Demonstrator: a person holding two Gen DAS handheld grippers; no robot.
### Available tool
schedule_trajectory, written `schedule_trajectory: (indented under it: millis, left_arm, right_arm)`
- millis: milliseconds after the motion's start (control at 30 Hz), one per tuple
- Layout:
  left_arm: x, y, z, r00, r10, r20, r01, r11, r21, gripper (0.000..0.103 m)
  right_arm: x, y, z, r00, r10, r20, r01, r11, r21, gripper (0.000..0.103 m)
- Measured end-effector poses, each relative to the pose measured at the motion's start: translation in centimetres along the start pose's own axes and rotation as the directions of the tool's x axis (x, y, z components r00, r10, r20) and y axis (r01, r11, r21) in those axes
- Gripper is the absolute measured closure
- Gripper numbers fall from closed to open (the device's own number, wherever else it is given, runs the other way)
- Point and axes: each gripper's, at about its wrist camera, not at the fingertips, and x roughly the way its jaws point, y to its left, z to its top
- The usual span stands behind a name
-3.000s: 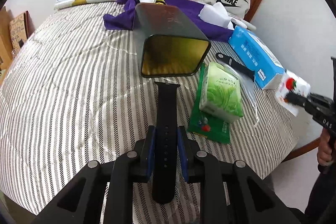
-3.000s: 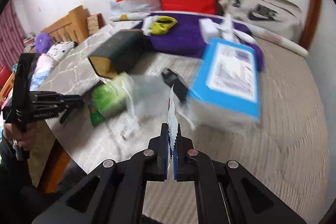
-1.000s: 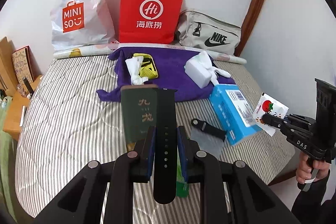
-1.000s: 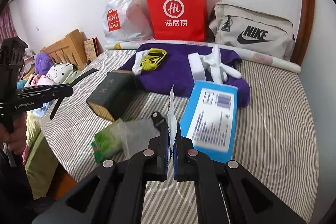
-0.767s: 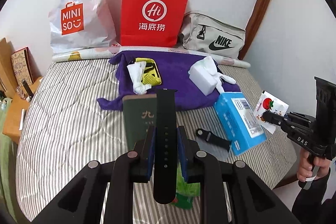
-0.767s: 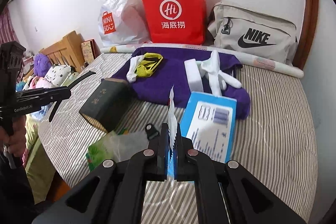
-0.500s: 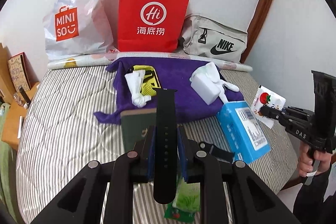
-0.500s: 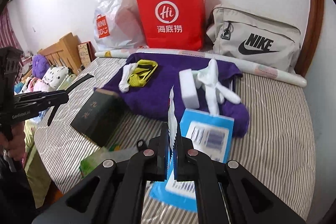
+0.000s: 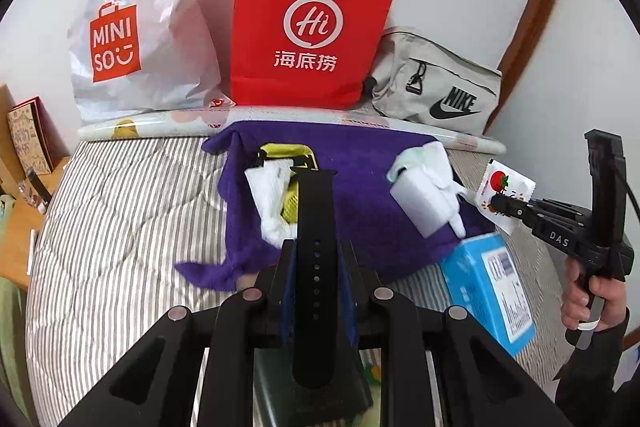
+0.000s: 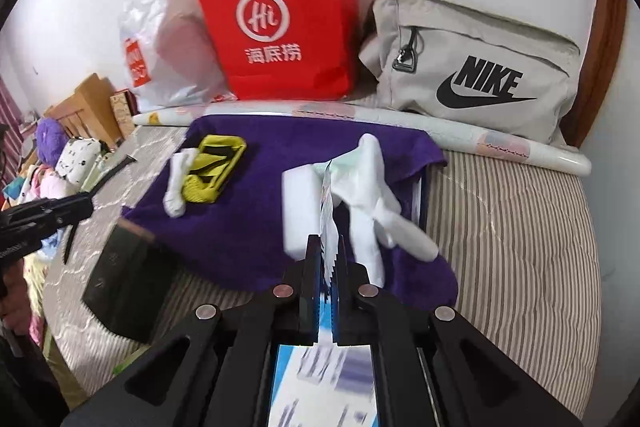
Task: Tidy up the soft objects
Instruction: 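Open both tools to release the strap and sachet on the purple towel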
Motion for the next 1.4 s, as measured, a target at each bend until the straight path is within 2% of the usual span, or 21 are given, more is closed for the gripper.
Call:
schedule_trajectory:
  millis: [200, 400, 500, 600, 933, 1000, 1100, 1167, 1200, 1267, 1333, 1400]
  left_arm:
    - [2.9, 0.2, 2.1, 1.000, 0.009, -0.027, -0.009, 1.000, 0.011, 0.084]
    - [5.4, 0.2, 3.7, 0.998, -0.008, -0.055, 0.009, 1.000, 0.011, 0.084]
    - [7.0, 0.2, 4.5, 0.996, -0.032, -0.085, 0.031, 0.999, -0.005, 0.084]
    - [8.6, 0.1, 5.1, 0.992, -0.050, -0.113, 0.048, 0.999, -0.016, 0.084]
    - [13.0, 0.2, 5.2, 0.980, -0.015, -0.196, 0.013, 1.000, -0.014, 0.083]
    - [13.3, 0.3, 5.1, 0.979, -0.016, -0.204, 0.013, 1.000, -0.014, 0.083]
    - [13.5, 0.4, 5.1, 0.977, -0.025, -0.212, 0.021, 1.000, -0.020, 0.083]
    - [13.3, 0.4, 5.2, 0.978, -0.031, -0.208, 0.028, 0.999, -0.019, 0.082]
    - [13.2, 0.4, 5.2, 0.978, -0.035, -0.207, 0.032, 0.999, -0.018, 0.079]
    - [13.0, 0.3, 5.4, 0.979, -0.024, -0.205, 0.021, 1.000, -0.014, 0.067]
    - [12.5, 0.4, 5.5, 0.982, -0.004, -0.190, 0.003, 1.000, -0.006, 0.061]
    - [11.9, 0.4, 5.5, 0.984, 0.016, -0.176, -0.017, 1.000, 0.001, 0.061]
  right_arm:
    - [3.3, -1.0, 0.9, 0.998, -0.007, -0.063, 0.007, 1.000, 0.001, 0.099]
    - [6.0, -0.9, 0.8, 0.992, 0.041, -0.121, -0.043, 0.999, -0.014, 0.099]
    - [7.0, -1.4, 0.9, 0.988, 0.057, -0.143, -0.055, 0.998, 0.014, 0.098]
    - [7.5, -1.4, 1.2, 0.986, 0.066, -0.150, -0.066, 0.998, 0.011, 0.098]
    - [8.6, -2.3, 0.9, 0.987, 0.033, -0.157, -0.031, 0.999, 0.016, 0.097]
    - [8.7, -2.3, 0.9, 0.987, 0.003, -0.158, -0.001, 1.000, 0.007, 0.094]
    - [8.6, -1.9, 0.9, 0.988, -0.004, -0.156, 0.002, 1.000, -0.016, 0.080]
    - [8.2, -1.6, 1.0, 0.990, -0.005, -0.140, 0.000, 0.999, -0.033, 0.063]
    - [7.8, -1.5, 1.0, 0.992, -0.003, -0.123, -0.002, 0.999, -0.041, 0.058]
    - [7.0, -1.4, 1.1, 0.995, -0.005, -0.098, 0.001, 0.999, -0.048, 0.045]
    - [6.3, -1.5, 1.2, 0.997, -0.013, -0.076, 0.010, 0.999, -0.049, 0.044]
    - [5.6, -1.7, 1.2, 0.997, -0.023, -0.068, 0.021, 0.999, -0.040, 0.044]
